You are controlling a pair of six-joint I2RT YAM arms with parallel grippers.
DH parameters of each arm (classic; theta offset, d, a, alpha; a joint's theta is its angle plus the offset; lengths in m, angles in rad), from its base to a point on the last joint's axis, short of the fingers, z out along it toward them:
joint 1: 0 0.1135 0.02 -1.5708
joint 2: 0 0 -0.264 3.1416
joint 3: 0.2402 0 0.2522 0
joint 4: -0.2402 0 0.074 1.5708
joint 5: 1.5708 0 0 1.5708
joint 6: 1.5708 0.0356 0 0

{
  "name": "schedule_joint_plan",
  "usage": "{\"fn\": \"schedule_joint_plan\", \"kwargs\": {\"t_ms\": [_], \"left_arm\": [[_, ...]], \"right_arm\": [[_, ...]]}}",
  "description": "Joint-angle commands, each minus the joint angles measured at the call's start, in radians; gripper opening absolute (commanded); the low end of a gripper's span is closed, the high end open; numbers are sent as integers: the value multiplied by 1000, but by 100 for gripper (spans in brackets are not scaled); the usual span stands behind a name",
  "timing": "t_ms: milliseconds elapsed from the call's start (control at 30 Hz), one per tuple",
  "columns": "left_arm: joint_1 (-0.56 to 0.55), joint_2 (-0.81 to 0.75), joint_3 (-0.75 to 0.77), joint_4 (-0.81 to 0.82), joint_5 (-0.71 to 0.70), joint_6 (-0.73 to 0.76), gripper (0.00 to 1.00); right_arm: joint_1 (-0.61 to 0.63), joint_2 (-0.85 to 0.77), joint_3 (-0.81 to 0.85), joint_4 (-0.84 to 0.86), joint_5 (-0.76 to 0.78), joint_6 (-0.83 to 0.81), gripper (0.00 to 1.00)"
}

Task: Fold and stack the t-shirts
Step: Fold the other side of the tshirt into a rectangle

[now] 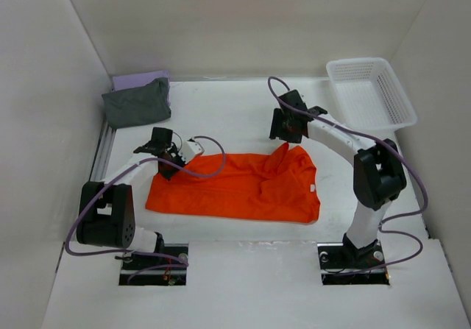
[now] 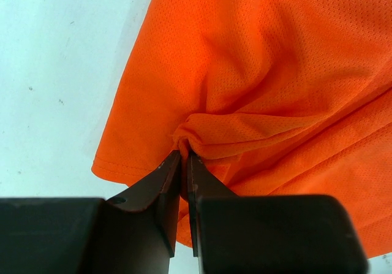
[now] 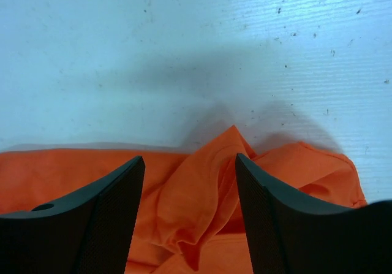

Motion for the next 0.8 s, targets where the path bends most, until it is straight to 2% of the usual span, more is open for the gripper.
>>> {"fn": "schedule_joint_plan", "kwargs": {"t_ms": [0, 233, 400, 600, 767], "left_arm": [[-7, -42, -16, -2, 9, 14, 7], [-5, -39, -10, -3, 9, 15, 7], [-4, -41, 0, -8, 7, 17, 7], [-4, -37, 3, -16, 6, 20, 7], [-2, -37, 0, -16, 6, 20, 7]], "right_arm": [[3, 40, 64, -55, -21, -82, 66], [-14, 91, 32, -53, -58, -85, 67], [-22, 54, -10, -49, -10, -101, 68], [-16, 13, 76, -107, 48, -157, 68], [-39, 3, 84, -119, 34, -157, 68]]}}
